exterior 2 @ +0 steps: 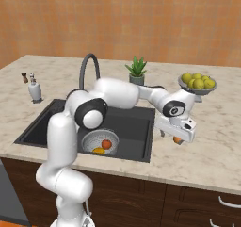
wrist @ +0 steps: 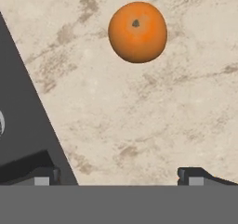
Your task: Put the colander in the sink, put the tangerine, mango, orange in the colander, and turn on the sink faucet and pour water over the colander.
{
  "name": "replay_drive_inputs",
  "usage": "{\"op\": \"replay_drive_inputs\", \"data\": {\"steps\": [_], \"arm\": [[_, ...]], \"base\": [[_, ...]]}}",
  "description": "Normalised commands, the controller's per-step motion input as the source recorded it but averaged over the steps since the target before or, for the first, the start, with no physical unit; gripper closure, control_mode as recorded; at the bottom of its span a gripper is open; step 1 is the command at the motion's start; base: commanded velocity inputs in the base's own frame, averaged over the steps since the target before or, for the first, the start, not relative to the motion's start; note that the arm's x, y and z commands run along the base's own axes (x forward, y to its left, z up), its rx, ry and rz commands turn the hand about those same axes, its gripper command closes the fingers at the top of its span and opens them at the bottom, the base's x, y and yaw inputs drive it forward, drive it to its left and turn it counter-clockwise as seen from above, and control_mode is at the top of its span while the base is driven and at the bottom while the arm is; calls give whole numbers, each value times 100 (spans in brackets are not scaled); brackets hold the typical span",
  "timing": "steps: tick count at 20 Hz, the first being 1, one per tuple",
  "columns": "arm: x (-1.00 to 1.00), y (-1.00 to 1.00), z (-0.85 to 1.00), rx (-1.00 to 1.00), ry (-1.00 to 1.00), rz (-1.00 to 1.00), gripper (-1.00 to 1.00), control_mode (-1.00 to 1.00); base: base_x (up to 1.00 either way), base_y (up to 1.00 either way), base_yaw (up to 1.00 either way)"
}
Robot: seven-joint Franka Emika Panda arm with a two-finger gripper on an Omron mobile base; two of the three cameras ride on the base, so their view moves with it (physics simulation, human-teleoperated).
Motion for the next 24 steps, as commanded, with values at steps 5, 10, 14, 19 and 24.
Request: {"op": "replay_drive_inputs", "data": {"steps": [5,10,14,19,24], "arm": [[26,-3,-24,-2,0,3,-100,-100],[27,-7,-28,-3,0,3,-100,-100],[26,-19,-31,-3,0,3,-100,-100],[27,-21,-24,0,0,3,-100,-100],[27,-20,-19,0,0,2,-100,-100]], "base": [[0,0,0],[0,0,0],[0,0,0],[0,0,0],[0,0,0]]}}
